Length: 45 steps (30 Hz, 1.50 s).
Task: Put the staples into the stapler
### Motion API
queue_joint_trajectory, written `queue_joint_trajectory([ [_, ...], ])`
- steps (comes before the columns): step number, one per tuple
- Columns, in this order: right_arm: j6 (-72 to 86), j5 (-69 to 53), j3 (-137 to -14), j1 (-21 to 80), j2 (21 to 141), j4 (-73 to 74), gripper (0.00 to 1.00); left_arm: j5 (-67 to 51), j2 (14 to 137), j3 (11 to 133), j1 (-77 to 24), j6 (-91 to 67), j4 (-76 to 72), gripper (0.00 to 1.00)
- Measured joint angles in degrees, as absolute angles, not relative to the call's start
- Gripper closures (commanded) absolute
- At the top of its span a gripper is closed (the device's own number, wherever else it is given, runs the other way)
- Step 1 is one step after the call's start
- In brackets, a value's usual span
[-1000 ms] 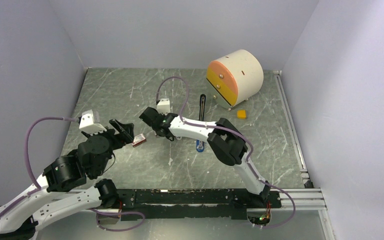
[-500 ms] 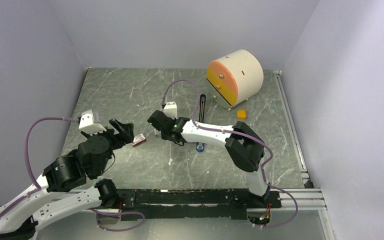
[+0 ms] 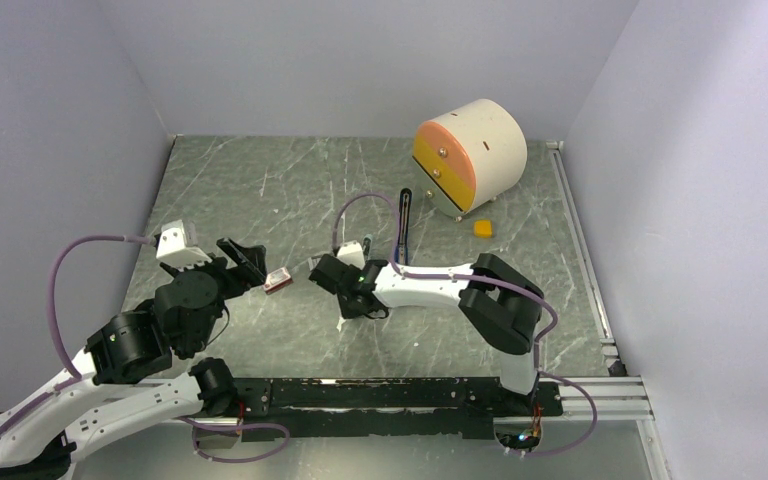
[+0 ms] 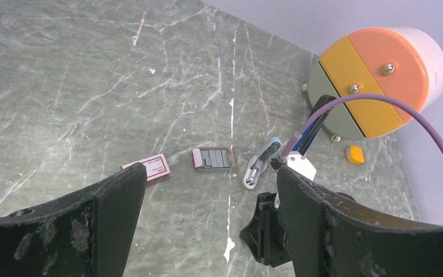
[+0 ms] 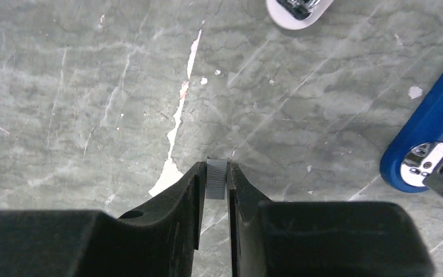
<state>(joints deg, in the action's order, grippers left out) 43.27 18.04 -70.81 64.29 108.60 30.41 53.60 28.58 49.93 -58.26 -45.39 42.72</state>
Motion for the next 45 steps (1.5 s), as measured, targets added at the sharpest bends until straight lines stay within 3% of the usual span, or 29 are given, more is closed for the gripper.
queue_joint_trajectory([
  [12, 42.1, 14.8, -73.9, 64.2, 110.7, 33.8, 0.61, 53.7, 28.6, 49.9, -58.3, -45.4, 42.7, 0.12],
  [25, 41.4, 15.0, -78.0, 64.2, 113.4, 36.9, 0.73, 53.8, 28.1, 49.9, -58.3, -45.4, 42.8, 0.12],
  [36, 38.7, 14.2, -78.0, 64.1, 113.4, 37.0, 0.68, 53.8, 27.7, 49.9, -58.3, -45.4, 43.0, 0.12],
  [45, 35.2, 12.1, -79.0, 63.7, 114.2, 36.8, 0.77, 54.0, 27.5, 49.9, -58.3, -45.4, 43.1, 0.12],
])
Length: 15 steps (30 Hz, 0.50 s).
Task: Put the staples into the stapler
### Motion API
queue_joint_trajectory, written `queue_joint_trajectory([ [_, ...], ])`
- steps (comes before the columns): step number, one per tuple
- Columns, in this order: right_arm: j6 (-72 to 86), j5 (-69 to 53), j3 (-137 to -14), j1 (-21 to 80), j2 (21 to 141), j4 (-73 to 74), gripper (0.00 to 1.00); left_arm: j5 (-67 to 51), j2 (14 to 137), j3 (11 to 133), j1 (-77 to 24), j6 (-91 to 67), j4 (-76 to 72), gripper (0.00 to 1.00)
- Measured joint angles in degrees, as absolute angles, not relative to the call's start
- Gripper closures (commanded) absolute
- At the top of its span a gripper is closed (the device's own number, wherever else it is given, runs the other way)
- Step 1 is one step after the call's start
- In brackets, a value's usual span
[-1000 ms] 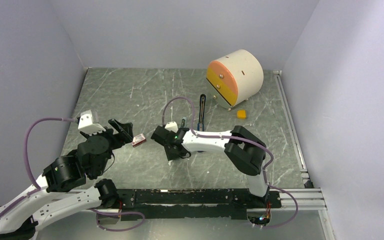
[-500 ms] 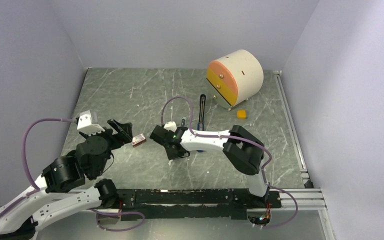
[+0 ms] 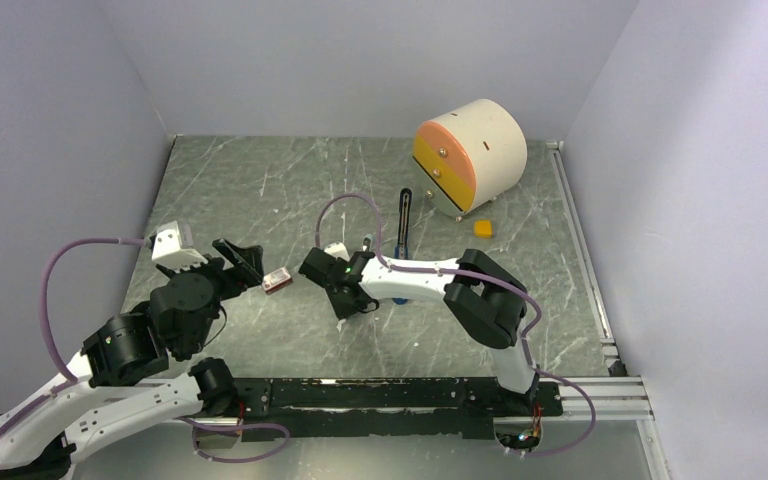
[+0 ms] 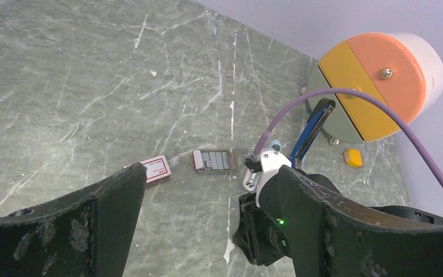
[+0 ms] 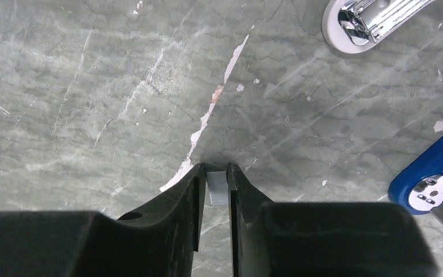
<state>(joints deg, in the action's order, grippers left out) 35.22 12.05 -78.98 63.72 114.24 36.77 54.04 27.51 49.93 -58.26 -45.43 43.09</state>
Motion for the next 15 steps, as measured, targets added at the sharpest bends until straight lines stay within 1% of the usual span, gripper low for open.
queue_joint_trajectory([
  [8, 34.9, 13.3, -78.5, 63.8, 113.8, 35.8, 0.78, 54.2, 27.6, 49.9, -58.3, -45.4, 43.1, 0.12],
  [12, 36.3, 17.0, -75.5, 63.8, 111.2, 33.8, 0.78, 54.5, 28.4, 49.9, -58.3, -45.4, 43.1, 0.12],
  [15, 38.1, 21.2, -72.9, 63.8, 107.0, 32.7, 0.78, 54.9, 29.5, 49.9, -58.3, -45.4, 43.1, 0.12],
])
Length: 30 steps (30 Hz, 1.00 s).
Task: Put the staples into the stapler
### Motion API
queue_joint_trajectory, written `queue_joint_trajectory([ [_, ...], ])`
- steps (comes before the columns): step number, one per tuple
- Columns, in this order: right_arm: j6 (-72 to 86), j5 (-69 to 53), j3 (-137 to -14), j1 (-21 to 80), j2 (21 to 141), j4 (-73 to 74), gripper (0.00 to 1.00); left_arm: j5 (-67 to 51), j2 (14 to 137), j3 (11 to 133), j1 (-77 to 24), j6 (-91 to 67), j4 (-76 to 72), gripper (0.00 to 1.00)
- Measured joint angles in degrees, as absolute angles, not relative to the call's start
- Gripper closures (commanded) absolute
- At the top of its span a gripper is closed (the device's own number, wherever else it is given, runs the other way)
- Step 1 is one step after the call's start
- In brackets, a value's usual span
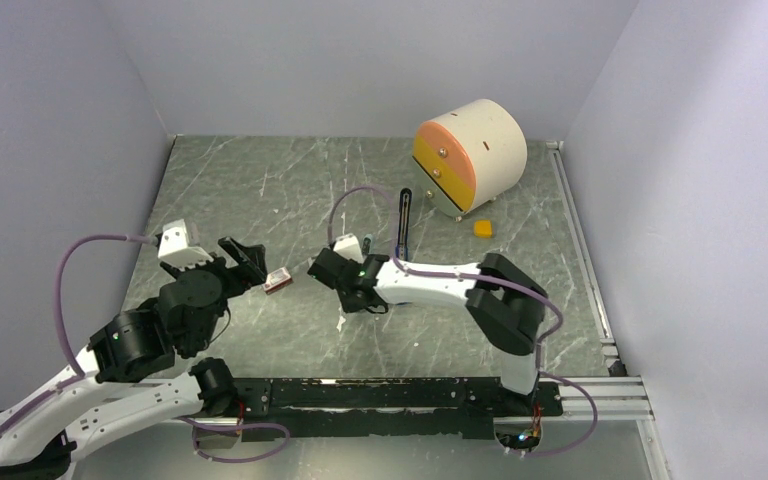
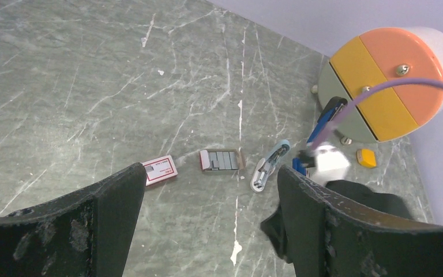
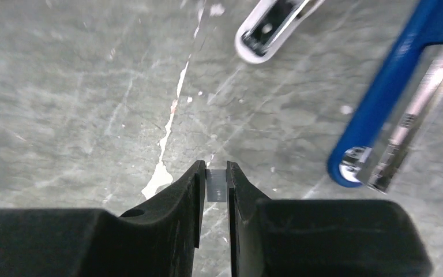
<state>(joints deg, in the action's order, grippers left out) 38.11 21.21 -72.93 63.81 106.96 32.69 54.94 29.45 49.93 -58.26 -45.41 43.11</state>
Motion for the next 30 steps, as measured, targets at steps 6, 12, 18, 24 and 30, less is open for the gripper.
queue_joint_trajectory([
  [6, 41.8, 33.3, -69.5, 63.8, 96.2, 30.3, 0.77, 55.4, 31.2, 49.9, -58.3, -45.4, 43.1, 0.11],
  [12, 42.4, 43.3, -64.3, 62.1, 89.8, 27.7, 0.76, 56.4, 32.6, 50.0, -58.3, -45.4, 43.1, 0.11],
  [18, 42.4, 44.1, -59.9, 57.3, 88.5, 25.1, 0.76, 57.0, 32.9, 50.0, -58.3, -45.4, 43.1, 0.11],
  [24, 42.1, 41.1, -55.4, 53.2, 87.8, 21.3, 0.76, 58.0, 33.0, 50.0, -58.3, -45.4, 43.1, 0.11],
  [30, 40.9, 37.4, -52.9, 51.0, 87.8, 17.0, 0.76, 58.4, 34.9, 50.0, -58.3, -45.4, 43.1, 0.11],
])
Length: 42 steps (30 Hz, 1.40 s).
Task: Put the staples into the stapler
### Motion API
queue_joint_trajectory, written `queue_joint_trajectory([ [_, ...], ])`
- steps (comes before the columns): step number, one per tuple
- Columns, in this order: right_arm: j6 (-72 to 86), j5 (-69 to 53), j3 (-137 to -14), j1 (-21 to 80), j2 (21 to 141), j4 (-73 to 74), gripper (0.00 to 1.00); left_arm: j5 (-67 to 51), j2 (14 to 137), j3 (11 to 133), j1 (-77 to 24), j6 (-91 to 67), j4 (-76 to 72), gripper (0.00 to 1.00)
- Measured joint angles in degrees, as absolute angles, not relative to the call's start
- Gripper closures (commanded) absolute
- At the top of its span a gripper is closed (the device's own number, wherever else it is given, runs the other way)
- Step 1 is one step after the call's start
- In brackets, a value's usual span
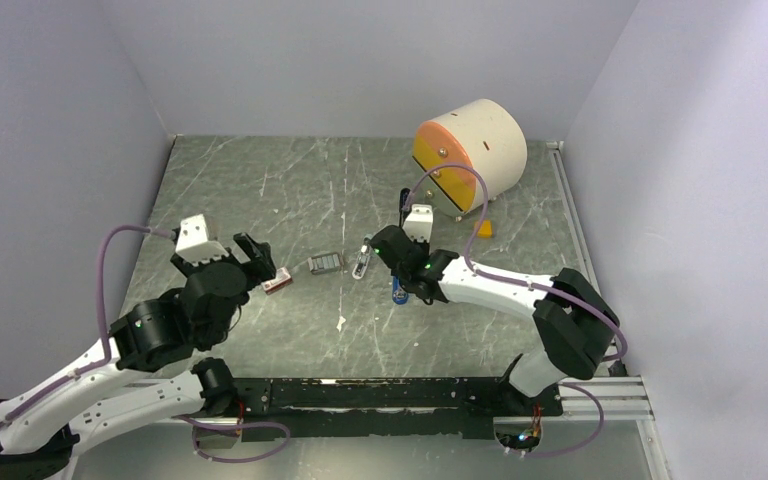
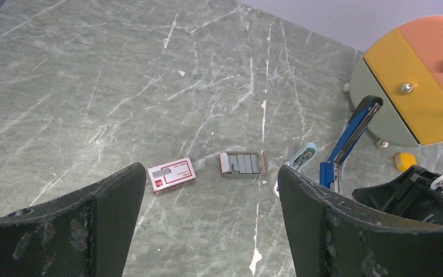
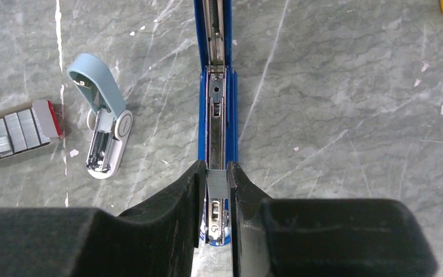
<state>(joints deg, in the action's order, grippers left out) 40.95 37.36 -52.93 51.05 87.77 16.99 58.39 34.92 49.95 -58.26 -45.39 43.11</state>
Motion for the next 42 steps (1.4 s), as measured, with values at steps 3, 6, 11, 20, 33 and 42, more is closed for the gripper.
queue_joint_trajectory([
  [3, 40.6, 35.5, -52.4, 50.2, 87.8, 15.4, 0.76, 58.4, 36.3, 50.0, -58.3, -45.4, 43.1, 0.11],
  [6, 40.1, 34.0, -52.3, 49.6, 88.1, 13.9, 0.76, 58.5, 37.1, 50.0, -58.3, -45.4, 43.1, 0.11],
  [11, 39.6, 32.9, -52.3, 49.3, 89.5, 12.9, 0.76, 58.5, 37.1, 50.0, -58.3, -45.2, 43.1, 0.11],
  [20, 39.3, 32.4, -52.3, 48.8, 90.9, 12.8, 0.76, 58.5, 37.1, 50.0, -58.3, -45.2, 43.1, 0.11],
  [33, 39.3, 31.0, -52.3, 48.1, 92.0, 12.6, 0.76, 58.5, 36.8, 49.9, -58.3, -45.2, 43.1, 0.1],
  [42, 39.4, 31.0, -52.3, 48.0, 92.0, 12.6, 0.76, 58.5, 36.7, 50.0, -58.3, -45.2, 43.1, 0.1],
])
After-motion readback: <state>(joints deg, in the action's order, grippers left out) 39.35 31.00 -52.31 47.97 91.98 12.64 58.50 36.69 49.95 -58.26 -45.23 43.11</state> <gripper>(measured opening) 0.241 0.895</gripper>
